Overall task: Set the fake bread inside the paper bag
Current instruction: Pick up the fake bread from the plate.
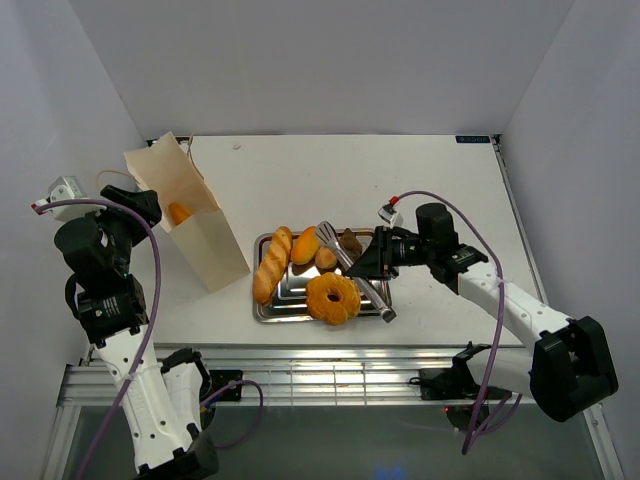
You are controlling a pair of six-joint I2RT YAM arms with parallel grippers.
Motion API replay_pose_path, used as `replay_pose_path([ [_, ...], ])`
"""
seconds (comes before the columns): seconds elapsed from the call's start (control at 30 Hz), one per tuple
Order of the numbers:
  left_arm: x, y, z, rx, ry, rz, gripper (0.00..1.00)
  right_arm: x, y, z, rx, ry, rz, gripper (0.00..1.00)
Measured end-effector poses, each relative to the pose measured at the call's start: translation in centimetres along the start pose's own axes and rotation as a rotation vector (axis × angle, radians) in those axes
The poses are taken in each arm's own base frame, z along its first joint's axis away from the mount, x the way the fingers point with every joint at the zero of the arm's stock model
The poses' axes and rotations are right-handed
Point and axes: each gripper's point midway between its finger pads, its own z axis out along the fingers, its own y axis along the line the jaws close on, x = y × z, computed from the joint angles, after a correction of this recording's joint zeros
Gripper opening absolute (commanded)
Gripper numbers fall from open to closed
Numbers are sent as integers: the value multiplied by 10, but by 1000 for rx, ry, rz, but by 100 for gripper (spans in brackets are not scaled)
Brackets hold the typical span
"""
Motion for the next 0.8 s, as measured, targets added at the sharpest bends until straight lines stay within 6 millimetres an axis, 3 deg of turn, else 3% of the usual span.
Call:
replay_pose_path([
  [0.2, 0, -1, 0, 2, 1, -4, 72, 13, 2, 1, -55, 42, 115, 48],
  [0.6, -1, -2, -3, 8, -8, -2, 72, 17, -2, 3, -34, 86, 212, 49],
  [0.8, -2, -3, -4, 10, -10, -6, 72, 21, 7, 21, -3, 168, 200, 49],
])
